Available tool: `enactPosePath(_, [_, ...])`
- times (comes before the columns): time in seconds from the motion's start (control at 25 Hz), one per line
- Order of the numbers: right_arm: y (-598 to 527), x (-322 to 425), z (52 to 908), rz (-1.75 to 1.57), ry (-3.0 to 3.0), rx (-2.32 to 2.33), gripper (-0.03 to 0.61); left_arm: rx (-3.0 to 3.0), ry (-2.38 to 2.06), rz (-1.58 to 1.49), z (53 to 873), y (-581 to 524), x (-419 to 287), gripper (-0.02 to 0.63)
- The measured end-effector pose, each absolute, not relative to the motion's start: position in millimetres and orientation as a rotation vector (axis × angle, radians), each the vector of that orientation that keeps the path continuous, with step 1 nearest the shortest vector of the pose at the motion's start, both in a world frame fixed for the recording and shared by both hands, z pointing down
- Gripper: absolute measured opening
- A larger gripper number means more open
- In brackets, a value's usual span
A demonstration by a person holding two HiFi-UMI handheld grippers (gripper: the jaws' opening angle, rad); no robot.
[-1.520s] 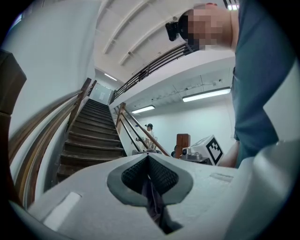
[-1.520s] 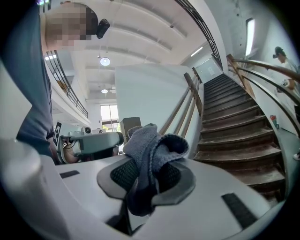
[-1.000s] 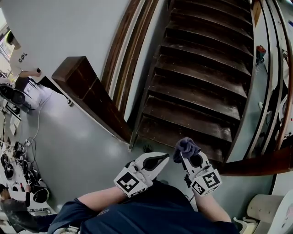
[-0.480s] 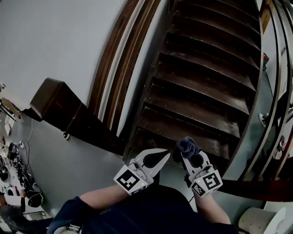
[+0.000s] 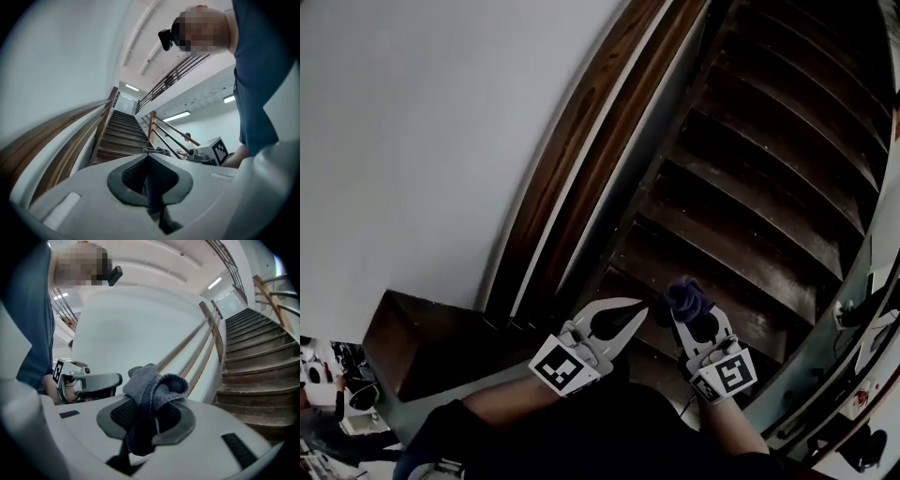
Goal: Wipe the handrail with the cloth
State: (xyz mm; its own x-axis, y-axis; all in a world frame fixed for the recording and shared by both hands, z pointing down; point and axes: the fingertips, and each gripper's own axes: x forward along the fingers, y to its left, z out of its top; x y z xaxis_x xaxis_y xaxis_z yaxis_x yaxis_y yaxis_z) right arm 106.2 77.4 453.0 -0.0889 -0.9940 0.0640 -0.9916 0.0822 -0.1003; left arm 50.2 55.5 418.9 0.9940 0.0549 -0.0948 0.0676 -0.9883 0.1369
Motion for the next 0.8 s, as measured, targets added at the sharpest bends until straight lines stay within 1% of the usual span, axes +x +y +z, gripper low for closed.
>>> enactPosePath(0.16, [6.3,129.2,413.8,-0.195,2.396,-1.995,0.1,2.99,-0.049,-0.144,380.3,-6.3,75.7,0.005])
enactPosePath(0.4, [-42.4,136.4,372.4,-0.164,2.511,-1.877,0.1,2.985,-0.175,-0.124,344.7,-40.1,84.7,0.005])
enactPosePath(0.56, [-63.7,138.8,367.6,-0.165,2.61,-1.772,0.1,2.973,-0.32,-0.123,334.4,-46.0,80.4,0.003])
enactPosePath(0.8, [-117.9,146.5,359.5,0.003,2.759,-1.646,0.1,2.969,-0.559,-0.102,344.5,-50.2,61.1,0.005])
